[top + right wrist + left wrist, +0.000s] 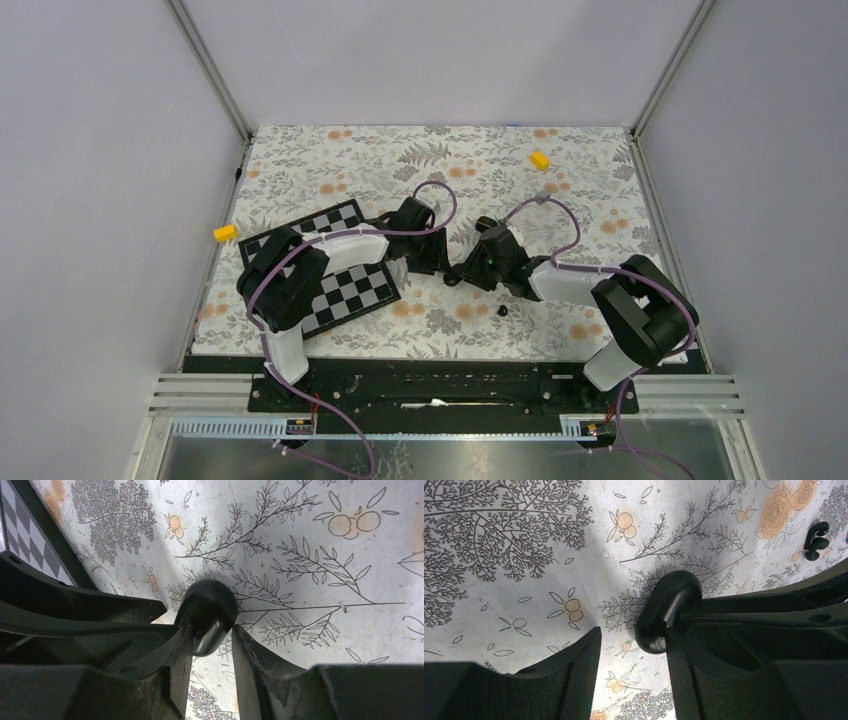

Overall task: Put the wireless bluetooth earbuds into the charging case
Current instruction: Pick up the charging case from the center of the board.

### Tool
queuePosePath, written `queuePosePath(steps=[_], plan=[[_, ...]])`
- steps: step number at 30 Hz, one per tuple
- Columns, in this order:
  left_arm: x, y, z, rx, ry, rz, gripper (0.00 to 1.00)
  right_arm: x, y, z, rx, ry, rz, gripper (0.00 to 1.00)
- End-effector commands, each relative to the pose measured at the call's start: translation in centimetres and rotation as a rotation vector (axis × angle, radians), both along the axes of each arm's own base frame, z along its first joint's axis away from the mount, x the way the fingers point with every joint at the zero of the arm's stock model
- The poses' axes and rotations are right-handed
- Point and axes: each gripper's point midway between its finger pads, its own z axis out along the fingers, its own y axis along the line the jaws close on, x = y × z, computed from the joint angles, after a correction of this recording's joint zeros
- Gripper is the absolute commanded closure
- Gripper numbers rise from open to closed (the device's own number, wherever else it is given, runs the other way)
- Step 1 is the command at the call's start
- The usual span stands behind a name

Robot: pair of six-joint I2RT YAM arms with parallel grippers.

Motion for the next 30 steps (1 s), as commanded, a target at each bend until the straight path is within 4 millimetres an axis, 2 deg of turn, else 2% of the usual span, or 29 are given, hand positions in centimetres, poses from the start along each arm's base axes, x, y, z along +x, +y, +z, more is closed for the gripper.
queuePosePath(steps=[1,4,8,13,25,30], plan=[[1.0,-0.4,0.0,0.009,-0.042,-0.004,0.49,-0.5,-1.5,-1.0,-0.057,0.008,-0.025,0.61],[0.9,-0.4,-0.1,0.010,-0.038,-0.004,0.50,-0.6,-1.4,-0.8,-0.054,0.007,-0.013,0.67],[0.9,-0.5,0.2,0.000,-0.039,-0.012,0.50,-0.7,-1.4,-0.5,-0.062,-0.010,0.016,0.69],[1.3,-0.3,0.8,0.010,-0.058,-0.011,0.50,-1.2,-1.8,-0.4,-0.088,-0.033,0.060,0.69],[2.1,0.7,0.7,0.059,-0.072,-0.010,0.50,-2.4,-2.1,-1.8,-0.113,0.010,0.107,0.69],[2.1,0.0,2.4,0.002,-0.086,-0.032,0.50,-2.1,-1.7,-0.4,-0.081,-0.023,0.105,0.65]])
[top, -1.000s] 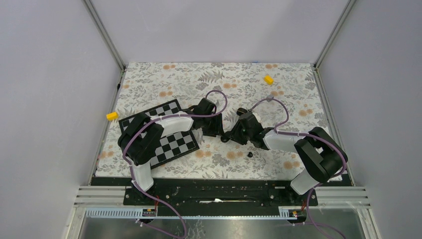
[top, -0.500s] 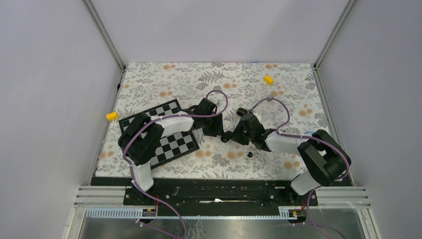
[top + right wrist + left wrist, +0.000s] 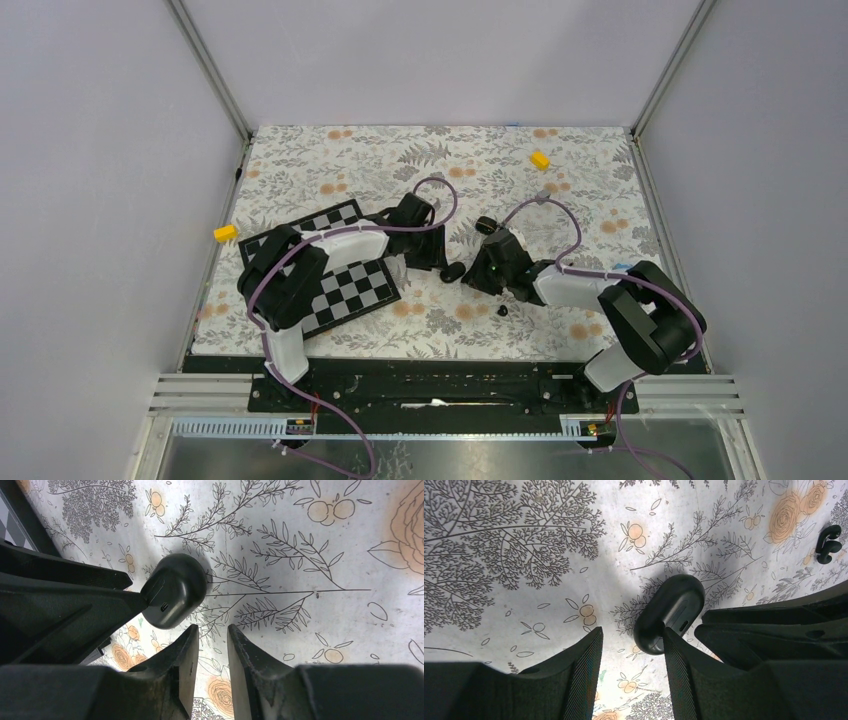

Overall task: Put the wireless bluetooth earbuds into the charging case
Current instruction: Pick up the charging case from the center of the board.

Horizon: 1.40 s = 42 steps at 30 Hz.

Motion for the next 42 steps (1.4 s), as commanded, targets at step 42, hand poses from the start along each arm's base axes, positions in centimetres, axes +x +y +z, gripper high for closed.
queuePosePath(steps=[42], plan=[[1.7,-1.9,-0.2,-0.202,0.090,0.033,0.75,1.6,2.1,-0.7,0.228,0.033,-0.150,0.48]])
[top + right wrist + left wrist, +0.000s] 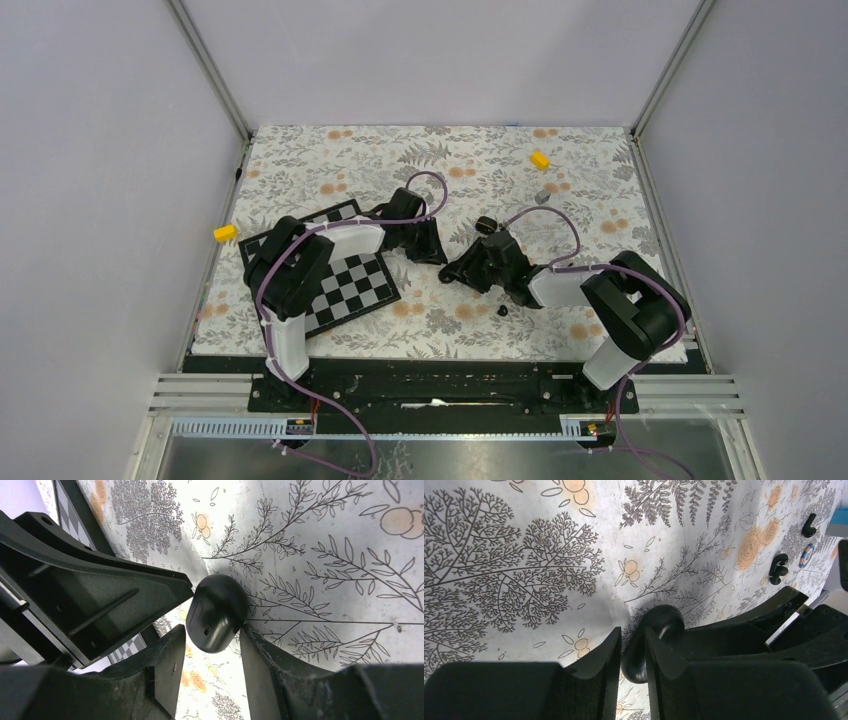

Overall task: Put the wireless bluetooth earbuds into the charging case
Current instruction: Pick up the charging case from the center of the board.

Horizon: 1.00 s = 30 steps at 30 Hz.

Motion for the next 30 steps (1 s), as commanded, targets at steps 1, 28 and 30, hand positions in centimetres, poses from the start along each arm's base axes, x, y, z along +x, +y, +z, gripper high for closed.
queuePosePath(steps=[1,28,30], plan=[[-0.4,-0.9,-0.1,-0.041,0.013,-0.029,0.75,-0.3,-1.1,-1.5,-0.002,0.029,-0.033,0.48],[-2.1,-0.1,-1.7,-0.004,0.061,-0.031,0.75,0.0,-0.6,-1.0,0.159,0.017,-0.064,0.62],[-2.0,-0.2,-1.6,-0.005,0.058,-0.032,0.75,-0.1,-0.7,-1.1,0.156,0.018,-0.062,0.64]])
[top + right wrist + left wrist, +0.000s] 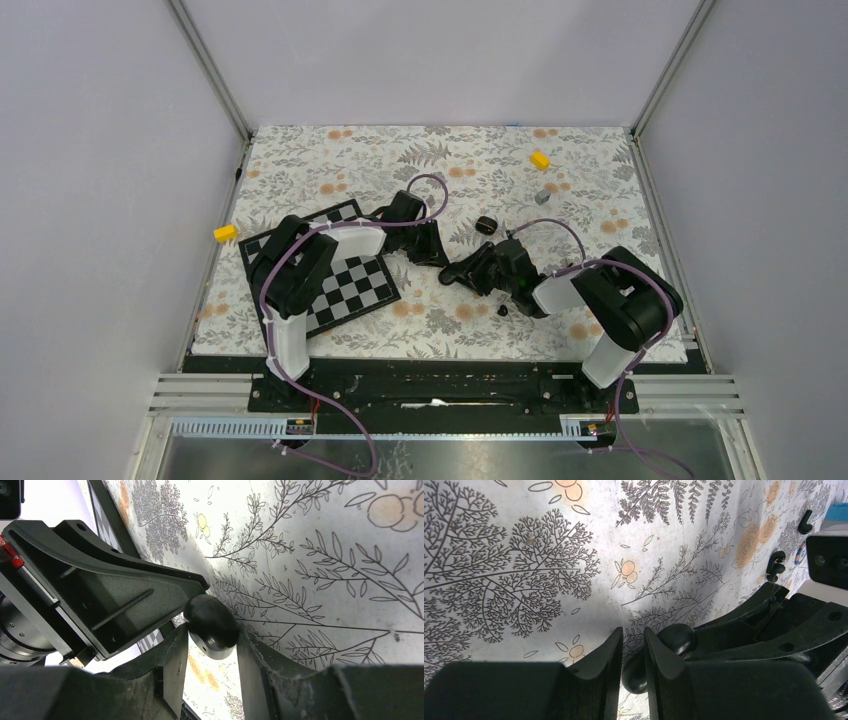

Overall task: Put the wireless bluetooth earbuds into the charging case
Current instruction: Pick up the charging case from the center of the board.

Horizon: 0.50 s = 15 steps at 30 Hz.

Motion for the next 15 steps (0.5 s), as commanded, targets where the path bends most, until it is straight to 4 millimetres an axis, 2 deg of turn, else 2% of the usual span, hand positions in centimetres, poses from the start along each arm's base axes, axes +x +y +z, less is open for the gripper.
queuePosePath(steps=[1,6,15], plan=[[-1.7,0.4,-0.8,0.030,0.040,-0.024,0.75,-0.2,-0.7,-1.0,-0.020,0.018,-0.008,0.67],[-1.1,0.6,0.1,0.048,0.008,-0.019,0.74,-0.3,-0.7,-0.3,-0.024,-0.009,0.010,0.80],[0.5,1.2,3.0,0.072,-0.069,-0.009,0.68,-0.2,-1.7,0.7,-0.102,-0.061,0.095,0.81]])
